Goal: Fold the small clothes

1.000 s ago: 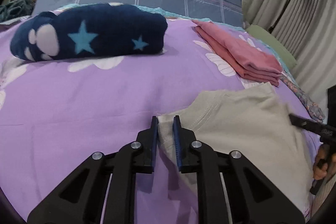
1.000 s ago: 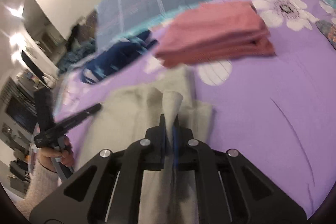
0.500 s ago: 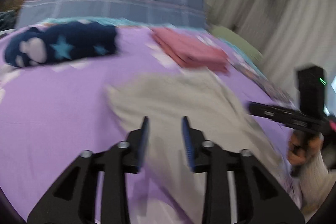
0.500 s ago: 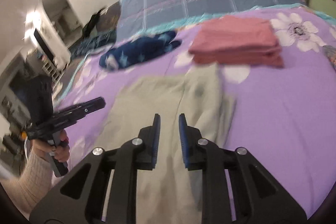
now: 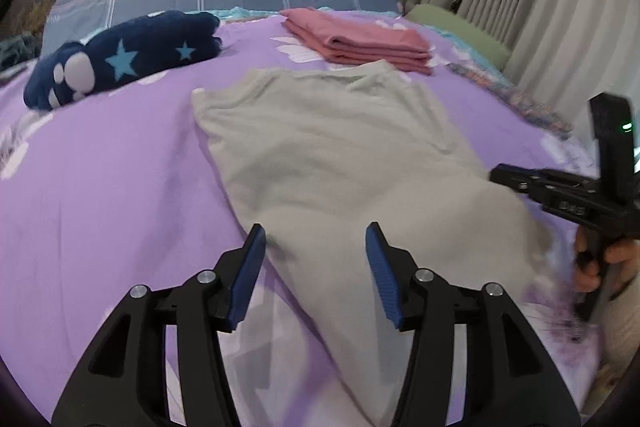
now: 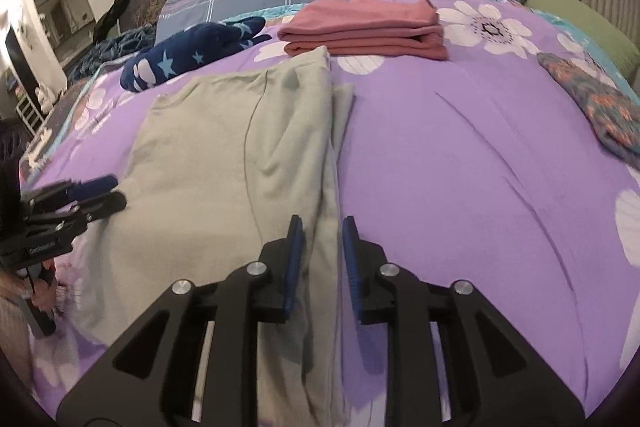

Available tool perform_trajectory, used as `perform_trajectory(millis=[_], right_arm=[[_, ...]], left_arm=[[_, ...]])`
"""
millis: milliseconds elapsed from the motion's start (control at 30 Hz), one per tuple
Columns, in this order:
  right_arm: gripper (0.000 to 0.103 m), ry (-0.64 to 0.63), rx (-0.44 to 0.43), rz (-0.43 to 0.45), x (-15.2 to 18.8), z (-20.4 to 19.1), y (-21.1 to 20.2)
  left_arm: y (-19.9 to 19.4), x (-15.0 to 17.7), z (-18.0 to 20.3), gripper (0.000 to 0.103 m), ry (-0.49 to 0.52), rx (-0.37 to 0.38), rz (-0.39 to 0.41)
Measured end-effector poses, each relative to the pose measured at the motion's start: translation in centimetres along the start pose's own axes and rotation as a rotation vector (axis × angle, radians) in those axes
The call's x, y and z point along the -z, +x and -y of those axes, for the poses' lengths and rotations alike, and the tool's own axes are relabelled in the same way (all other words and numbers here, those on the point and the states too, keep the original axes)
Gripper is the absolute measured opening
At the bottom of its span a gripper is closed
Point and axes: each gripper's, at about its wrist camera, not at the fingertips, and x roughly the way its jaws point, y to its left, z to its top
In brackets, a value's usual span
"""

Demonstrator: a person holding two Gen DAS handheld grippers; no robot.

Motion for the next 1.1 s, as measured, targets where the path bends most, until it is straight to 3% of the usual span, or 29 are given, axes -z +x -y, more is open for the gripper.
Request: perform_trajectory(millis=[67,133,167,200,233,333,500,567,600,633,667,800,900,967,1033,1100], right_arm=[[0.024,0.007,-0.036,0.012,0.6,0.2,-1.4],[0.043,-0.001,-0.071,0.006,1.1,0.2,-2.0],[0.046,-0.017,-0.088,-0.029,1.8,0.2,-1.7],[0.048,-0.029,-0.085,-0.075,2.5,0.2,-1.0],[0.048,-0.030,-0.070,-0.099,3.0,0.3,-0.6],[0.048,-0.056,-0.041,-0.093,4.1,-0.1,-1.0],[0.049,-0.012,-0.085,-0.097,4.6,0.5,-2.4],[0.048,-0.003,-0.088,-0.097,5.0,0.7,-2.6],[0.036,-0.004,-0.077,-0.091,5.3,0.8,-2.7],[0.017,-0.009,-0.069,-0.085,5.4,0.8,-2.8],[0.013,-0.004,-0.077,-0.079,5.4,0.8,-2.9],[0.010,-0.030,-0.056,-0.094,5.9,0.4,-3.2],[0.011,0.033,-0.088,-0.119,6.0,1.5,-2.5],[0.015,0.078,-0.127,-0.119,5.6,2.1,-2.6],[0.034,0.103,-0.135,-0.108,5.0,2.7,-3.0],[0.041,0.098,-0.118,-0.084,4.2,3.0,-3.4]], left_arm=[[-1.1,1.1,0.8,0.072,0.022,0.011,-0.002],[-1.0,2.6,1.7,0.074,0.056,-0.005,-0.036],[-0.5,3.4,2.0,0.075,0.063,-0.014,-0.071],[0.4,4.3,2.1,0.075,0.058,-0.022,-0.117],[0.7,5.2,2.3,0.076,0.062,-0.044,-0.103],[0.2,5.3,3.1,0.076,0.083,-0.049,-0.105],[-0.1,5.7,3.9,0.076,0.096,-0.033,-0.115],[-0.2,5.9,3.9,0.076,0.083,-0.029,-0.114],[-0.2,5.9,3.9,0.076,0.079,-0.030,-0.113],[-0.2,6.0,3.9,0.076,0.078,-0.032,-0.113],[-0.2,6.0,4.1,0.076,0.078,-0.034,-0.113],[-0.2,6.1,4.3,0.076,0.077,-0.045,-0.112],[-0.3,6.1,4.1,0.076,0.072,-0.039,-0.108],[-0.3,6.1,3.9,0.076,0.067,-0.033,-0.109],[-0.3,6.0,3.9,0.076,0.065,-0.029,-0.110],[-0.3,6.0,3.8,0.076,0.065,-0.021,-0.112]])
